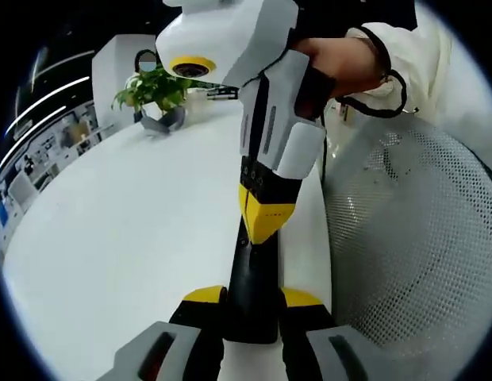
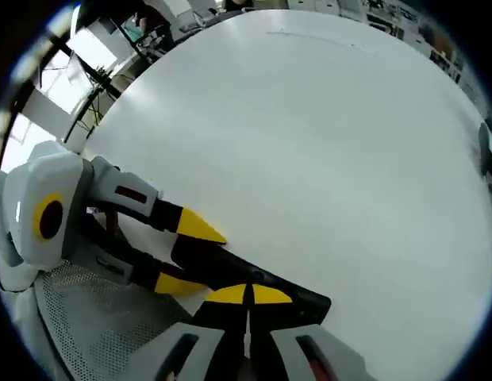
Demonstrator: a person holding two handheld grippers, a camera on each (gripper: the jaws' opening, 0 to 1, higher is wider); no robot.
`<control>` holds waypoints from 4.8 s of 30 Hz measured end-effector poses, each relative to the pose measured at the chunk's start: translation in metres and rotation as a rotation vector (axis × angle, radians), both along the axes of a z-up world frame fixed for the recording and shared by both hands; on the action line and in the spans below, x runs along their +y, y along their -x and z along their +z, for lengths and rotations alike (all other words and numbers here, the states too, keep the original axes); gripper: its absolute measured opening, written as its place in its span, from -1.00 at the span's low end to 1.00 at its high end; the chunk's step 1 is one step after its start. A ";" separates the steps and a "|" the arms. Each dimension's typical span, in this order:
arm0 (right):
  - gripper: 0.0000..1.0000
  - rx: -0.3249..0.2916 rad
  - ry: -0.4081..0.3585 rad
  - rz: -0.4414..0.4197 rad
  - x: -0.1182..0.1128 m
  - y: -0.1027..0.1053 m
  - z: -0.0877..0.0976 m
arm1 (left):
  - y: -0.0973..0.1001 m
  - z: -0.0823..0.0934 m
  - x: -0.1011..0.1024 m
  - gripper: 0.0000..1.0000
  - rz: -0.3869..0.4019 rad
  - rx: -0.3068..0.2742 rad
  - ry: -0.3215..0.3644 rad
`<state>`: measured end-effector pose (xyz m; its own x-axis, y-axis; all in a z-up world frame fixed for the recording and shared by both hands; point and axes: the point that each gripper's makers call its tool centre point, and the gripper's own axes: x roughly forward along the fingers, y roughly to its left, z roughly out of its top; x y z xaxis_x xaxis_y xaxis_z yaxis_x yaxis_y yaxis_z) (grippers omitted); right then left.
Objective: Press the specified remote control buttons in sequence, fully releasing each button before pressing the next.
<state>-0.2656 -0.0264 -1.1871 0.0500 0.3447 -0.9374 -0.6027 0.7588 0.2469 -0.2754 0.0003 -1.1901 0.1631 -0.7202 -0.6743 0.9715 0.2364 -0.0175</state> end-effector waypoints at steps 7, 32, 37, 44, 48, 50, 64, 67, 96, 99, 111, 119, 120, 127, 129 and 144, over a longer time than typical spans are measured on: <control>-1.00 -0.052 0.028 0.004 -0.001 0.002 0.000 | 0.002 0.000 0.005 -0.48 0.007 0.005 -0.002; -1.00 -0.001 -0.048 -0.014 -0.003 0.007 0.006 | 0.002 0.000 0.003 -0.51 -0.012 -0.006 -0.003; -1.00 0.007 -0.029 0.007 -0.002 0.011 0.000 | 0.002 0.000 0.003 -0.51 -0.014 -0.005 -0.007; -1.00 0.004 -0.008 0.028 -0.002 0.012 0.004 | 0.002 -0.001 0.004 -0.51 -0.013 0.000 -0.007; -1.00 -0.016 0.006 0.049 -0.002 0.012 0.001 | 0.002 0.000 0.003 -0.51 -0.017 0.000 -0.007; -1.00 -0.021 0.010 0.052 -0.002 0.012 0.001 | 0.002 -0.001 0.003 -0.51 -0.022 -0.002 -0.007; -1.00 -0.020 0.009 0.032 -0.003 0.012 0.001 | 0.003 0.000 0.003 -0.50 -0.023 -0.005 -0.009; -1.00 -0.015 0.004 0.038 -0.003 0.012 0.001 | 0.003 0.000 0.003 -0.50 -0.019 -0.005 -0.007; -1.00 0.012 -0.003 0.085 0.015 0.006 -0.002 | 0.002 -0.001 0.003 -0.51 -0.016 -0.003 -0.004; -1.00 0.005 0.010 0.099 0.015 0.007 -0.001 | 0.002 0.000 0.003 -0.50 -0.016 -0.002 -0.001; -1.00 -0.018 0.027 0.091 0.014 0.008 0.001 | 0.002 -0.001 0.003 -0.50 -0.016 0.000 -0.006; -1.00 -0.002 0.017 0.074 0.015 0.007 0.002 | 0.002 -0.001 0.003 -0.50 -0.016 -0.003 -0.010; -1.00 -0.005 0.007 0.071 0.016 0.006 0.002 | 0.002 -0.001 0.003 -0.50 -0.015 -0.003 -0.009; -1.00 0.000 -0.050 0.071 0.029 0.004 0.009 | 0.002 0.000 0.003 -0.50 -0.015 -0.002 -0.008; -1.00 0.002 -0.050 0.076 0.030 0.005 0.008 | 0.002 -0.001 0.003 -0.50 -0.016 -0.003 -0.009; -1.00 -0.014 -0.005 0.099 0.023 0.011 0.008 | 0.003 0.000 0.003 -0.50 -0.015 -0.003 -0.010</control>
